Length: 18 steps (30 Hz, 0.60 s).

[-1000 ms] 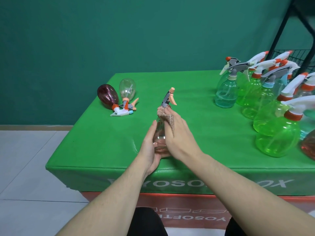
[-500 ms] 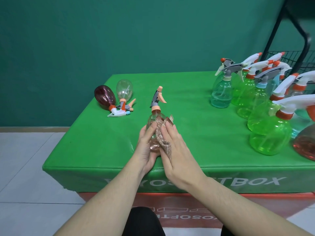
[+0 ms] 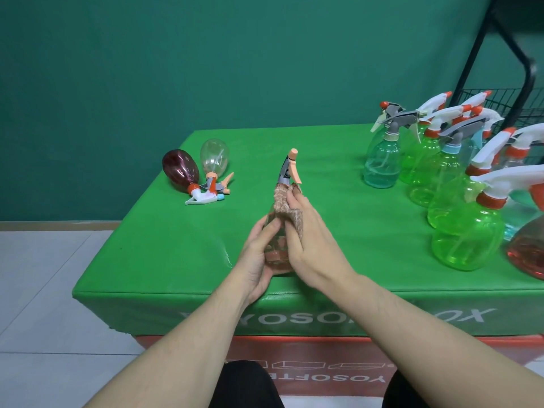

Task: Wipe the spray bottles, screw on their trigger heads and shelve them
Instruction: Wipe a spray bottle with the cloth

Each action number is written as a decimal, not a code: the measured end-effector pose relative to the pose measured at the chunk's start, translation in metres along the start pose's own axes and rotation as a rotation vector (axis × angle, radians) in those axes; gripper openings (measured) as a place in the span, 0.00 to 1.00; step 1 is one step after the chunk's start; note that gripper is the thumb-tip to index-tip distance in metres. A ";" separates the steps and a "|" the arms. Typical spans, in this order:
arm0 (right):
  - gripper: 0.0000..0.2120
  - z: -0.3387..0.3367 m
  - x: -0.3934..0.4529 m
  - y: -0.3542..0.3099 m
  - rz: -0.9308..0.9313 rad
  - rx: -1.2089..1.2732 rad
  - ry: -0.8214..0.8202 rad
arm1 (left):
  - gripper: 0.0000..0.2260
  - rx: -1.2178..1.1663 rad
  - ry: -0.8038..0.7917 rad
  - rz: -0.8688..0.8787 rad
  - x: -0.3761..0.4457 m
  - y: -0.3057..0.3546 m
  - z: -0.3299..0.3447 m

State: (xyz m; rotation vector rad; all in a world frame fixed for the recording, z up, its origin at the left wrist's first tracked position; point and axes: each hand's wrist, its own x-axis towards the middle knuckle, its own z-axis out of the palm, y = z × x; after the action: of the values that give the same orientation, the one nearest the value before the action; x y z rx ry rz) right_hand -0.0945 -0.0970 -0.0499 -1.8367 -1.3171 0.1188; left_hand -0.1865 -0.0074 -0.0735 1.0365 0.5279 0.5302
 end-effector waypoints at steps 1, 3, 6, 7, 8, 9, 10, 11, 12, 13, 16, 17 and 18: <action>0.28 -0.003 0.005 -0.001 0.005 0.014 0.002 | 0.31 -0.001 0.001 -0.006 0.000 0.000 0.000; 0.26 -0.007 0.012 -0.005 0.020 0.070 0.005 | 0.30 -0.005 -0.002 -0.012 0.001 -0.001 0.000; 0.24 -0.007 0.018 -0.009 0.084 0.167 0.017 | 0.31 -0.018 -0.001 -0.016 0.002 -0.002 -0.001; 0.24 -0.005 0.019 -0.010 0.101 0.177 0.027 | 0.30 -0.022 0.001 -0.017 0.002 -0.002 -0.001; 0.23 -0.003 0.019 -0.010 0.109 0.178 0.037 | 0.30 -0.021 0.004 -0.015 0.002 -0.002 -0.001; 0.24 -0.001 0.018 -0.009 0.111 0.172 0.041 | 0.29 -0.019 0.010 -0.013 0.002 -0.002 -0.001; 0.24 0.002 0.016 -0.008 0.107 0.161 0.042 | 0.28 -0.017 0.015 -0.010 0.002 -0.002 -0.001; 0.26 0.004 0.013 -0.007 0.096 0.147 0.040 | 0.28 -0.014 0.021 -0.007 0.001 -0.002 -0.001; 0.27 0.006 0.010 -0.005 0.077 0.132 0.034 | 0.27 -0.010 0.025 -0.003 0.001 -0.002 0.000; 0.28 0.008 0.005 -0.004 0.054 0.112 0.027 | 0.25 -0.004 0.028 0.001 0.001 -0.002 0.000; 0.29 0.011 -0.009 0.001 0.007 0.043 -0.006 | 0.26 -0.008 0.045 0.009 0.001 -0.003 0.001; 0.29 0.011 -0.015 0.003 -0.006 0.024 -0.017 | 0.28 -0.020 0.051 0.008 0.001 -0.003 0.001; 0.30 0.012 -0.021 0.004 -0.022 0.004 -0.025 | 0.30 -0.032 0.056 0.005 0.000 -0.003 0.001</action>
State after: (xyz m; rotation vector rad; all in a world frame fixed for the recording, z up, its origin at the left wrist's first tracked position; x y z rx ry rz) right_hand -0.1065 -0.1072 -0.0682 -1.8223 -1.3531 0.1331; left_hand -0.1851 -0.0094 -0.0752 0.9953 0.5648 0.5711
